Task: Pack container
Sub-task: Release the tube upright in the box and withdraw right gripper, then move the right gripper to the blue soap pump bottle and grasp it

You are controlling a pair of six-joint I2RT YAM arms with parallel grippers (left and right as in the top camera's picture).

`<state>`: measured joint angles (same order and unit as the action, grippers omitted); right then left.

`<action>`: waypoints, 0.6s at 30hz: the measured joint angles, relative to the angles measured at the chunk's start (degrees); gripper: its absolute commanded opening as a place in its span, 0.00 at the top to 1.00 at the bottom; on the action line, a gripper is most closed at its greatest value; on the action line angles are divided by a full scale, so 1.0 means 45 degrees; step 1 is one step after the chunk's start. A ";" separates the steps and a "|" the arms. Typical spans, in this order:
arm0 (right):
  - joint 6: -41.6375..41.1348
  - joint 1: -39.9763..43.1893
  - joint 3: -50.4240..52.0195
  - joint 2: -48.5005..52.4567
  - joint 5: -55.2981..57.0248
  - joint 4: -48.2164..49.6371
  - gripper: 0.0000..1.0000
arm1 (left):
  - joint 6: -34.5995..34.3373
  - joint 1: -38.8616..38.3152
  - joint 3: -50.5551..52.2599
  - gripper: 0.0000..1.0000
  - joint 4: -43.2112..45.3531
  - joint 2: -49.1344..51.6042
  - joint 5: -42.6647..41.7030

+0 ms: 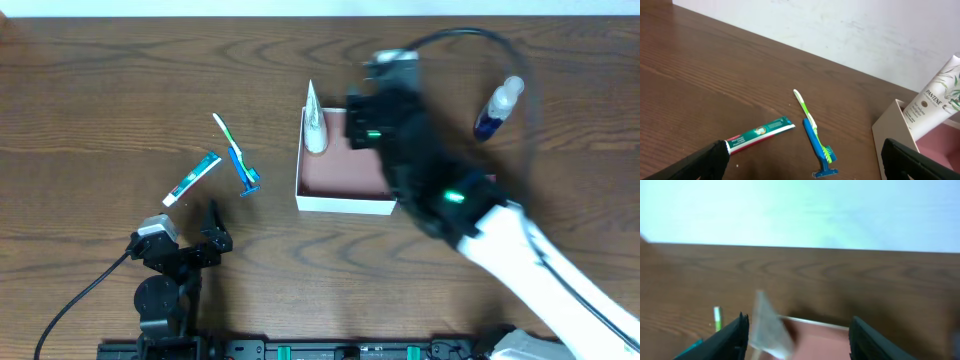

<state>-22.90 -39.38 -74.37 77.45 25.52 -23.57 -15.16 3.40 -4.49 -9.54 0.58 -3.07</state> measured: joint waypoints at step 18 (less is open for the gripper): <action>-0.0015 0.8257 -0.0121 -0.0311 -0.2565 -0.3463 0.22 | 0.0000 0.0000 0.0000 0.02 0.0000 0.0000 0.0000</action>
<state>-22.96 -2.22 -74.91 76.05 13.98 -39.16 -15.16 3.40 -4.49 -9.54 0.58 -3.07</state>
